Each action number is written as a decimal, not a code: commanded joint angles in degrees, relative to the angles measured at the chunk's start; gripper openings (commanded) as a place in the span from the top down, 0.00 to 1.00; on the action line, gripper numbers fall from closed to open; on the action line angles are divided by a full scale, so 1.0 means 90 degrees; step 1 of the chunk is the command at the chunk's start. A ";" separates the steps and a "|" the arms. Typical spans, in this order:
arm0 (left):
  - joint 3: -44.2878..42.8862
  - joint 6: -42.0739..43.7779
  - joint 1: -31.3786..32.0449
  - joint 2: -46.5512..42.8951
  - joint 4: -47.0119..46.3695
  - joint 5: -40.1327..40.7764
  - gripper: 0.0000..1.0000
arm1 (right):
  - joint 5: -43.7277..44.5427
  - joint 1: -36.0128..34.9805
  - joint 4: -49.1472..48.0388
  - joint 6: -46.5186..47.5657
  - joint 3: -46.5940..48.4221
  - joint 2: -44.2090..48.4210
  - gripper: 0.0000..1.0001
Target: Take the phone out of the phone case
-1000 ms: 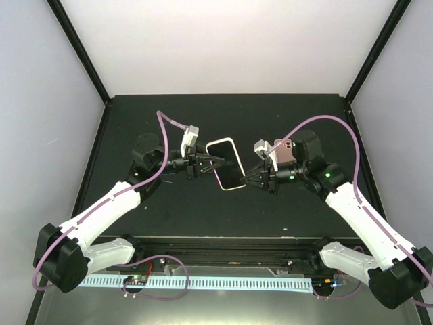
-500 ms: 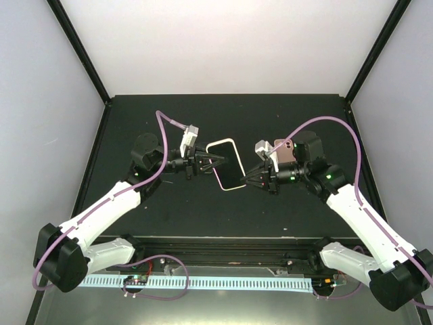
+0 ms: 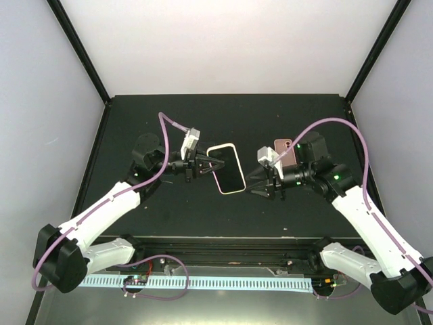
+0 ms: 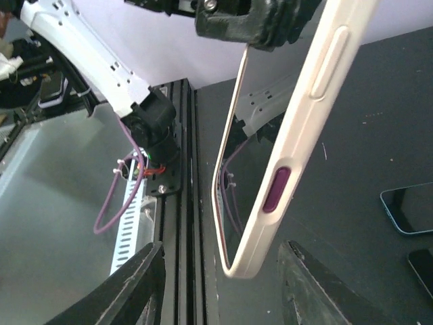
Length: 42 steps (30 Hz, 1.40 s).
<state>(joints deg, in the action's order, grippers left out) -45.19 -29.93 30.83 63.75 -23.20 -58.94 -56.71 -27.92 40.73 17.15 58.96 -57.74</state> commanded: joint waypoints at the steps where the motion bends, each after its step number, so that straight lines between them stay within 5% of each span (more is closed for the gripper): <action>1: -0.0295 0.0331 0.0021 -0.0241 -0.0119 -0.0310 0.98 | 0.0302 0.0003 0.1022 0.1348 0.0179 0.0284 0.52; 9: -0.0323 0.0151 0.0084 -0.0146 -0.0454 -0.0882 0.99 | 0.0729 -0.0344 0.1491 0.2233 0.0508 0.0258 0.52; 31: -0.0360 0.0220 0.0279 -0.0160 -0.0381 -0.1058 0.98 | 0.1307 -0.1386 0.1260 0.2199 0.0634 -0.0225 0.75; 42: -0.0358 0.0233 0.0310 -0.0204 -0.0371 -0.1098 0.98 | 0.1454 -0.1433 0.1456 0.2494 0.0724 -0.0281 0.70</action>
<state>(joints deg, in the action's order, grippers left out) -45.21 -28.49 33.10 63.35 -22.74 -67.53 -45.08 -40.25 53.25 37.19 64.05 -59.64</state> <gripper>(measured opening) 0.119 0.293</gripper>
